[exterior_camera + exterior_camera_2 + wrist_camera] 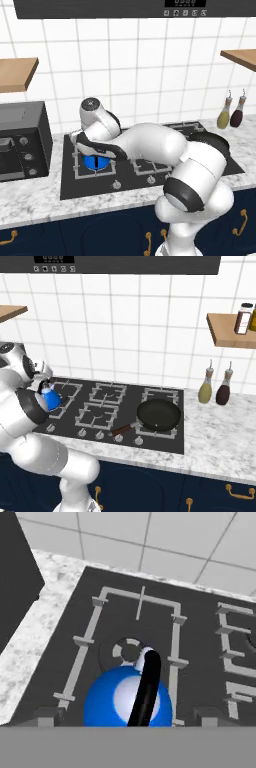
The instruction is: Pick the kettle from the counter and place it on a stove burner. Then turn the burner on.
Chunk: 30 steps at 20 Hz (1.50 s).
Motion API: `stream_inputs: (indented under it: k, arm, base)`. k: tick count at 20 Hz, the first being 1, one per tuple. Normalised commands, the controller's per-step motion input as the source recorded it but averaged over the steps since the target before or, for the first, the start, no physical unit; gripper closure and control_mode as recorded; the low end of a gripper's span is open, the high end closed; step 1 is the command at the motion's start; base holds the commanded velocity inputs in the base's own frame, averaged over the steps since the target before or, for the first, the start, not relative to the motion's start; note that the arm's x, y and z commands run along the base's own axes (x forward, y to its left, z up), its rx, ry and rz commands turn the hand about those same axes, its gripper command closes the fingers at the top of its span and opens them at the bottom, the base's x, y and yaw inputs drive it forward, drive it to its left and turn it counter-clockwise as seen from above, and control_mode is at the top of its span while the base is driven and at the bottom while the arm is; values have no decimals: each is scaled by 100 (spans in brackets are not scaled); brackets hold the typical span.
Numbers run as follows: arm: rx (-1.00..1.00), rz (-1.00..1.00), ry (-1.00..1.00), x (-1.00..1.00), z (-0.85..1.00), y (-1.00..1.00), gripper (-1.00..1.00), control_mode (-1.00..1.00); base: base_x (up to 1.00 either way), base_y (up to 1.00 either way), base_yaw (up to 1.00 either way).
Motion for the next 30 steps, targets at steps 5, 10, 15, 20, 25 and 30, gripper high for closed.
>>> stream_inputs:
  k: [5,10,15,20,25,30]
  arm:
    - [0,-15,42,-100,-62,-100,-100,-100]
    - [-4,-21,52,-88,-93,-96,-100,-100]
    - [-12,-5,18,15,-71,13,-100,-100]
    - [-2,-1,6,39,-6,58,-100,-100]
    - [0,0,8,14,-28,7,-100,-100]
    - [0,0,1,0,-42,-4,-100,-100]
  base:
    - [0,0,0]
    - [0,0,0]
    - [0,0,0]
    - [0,0,0]
    - [0,0,0]
    - [0,0,0]
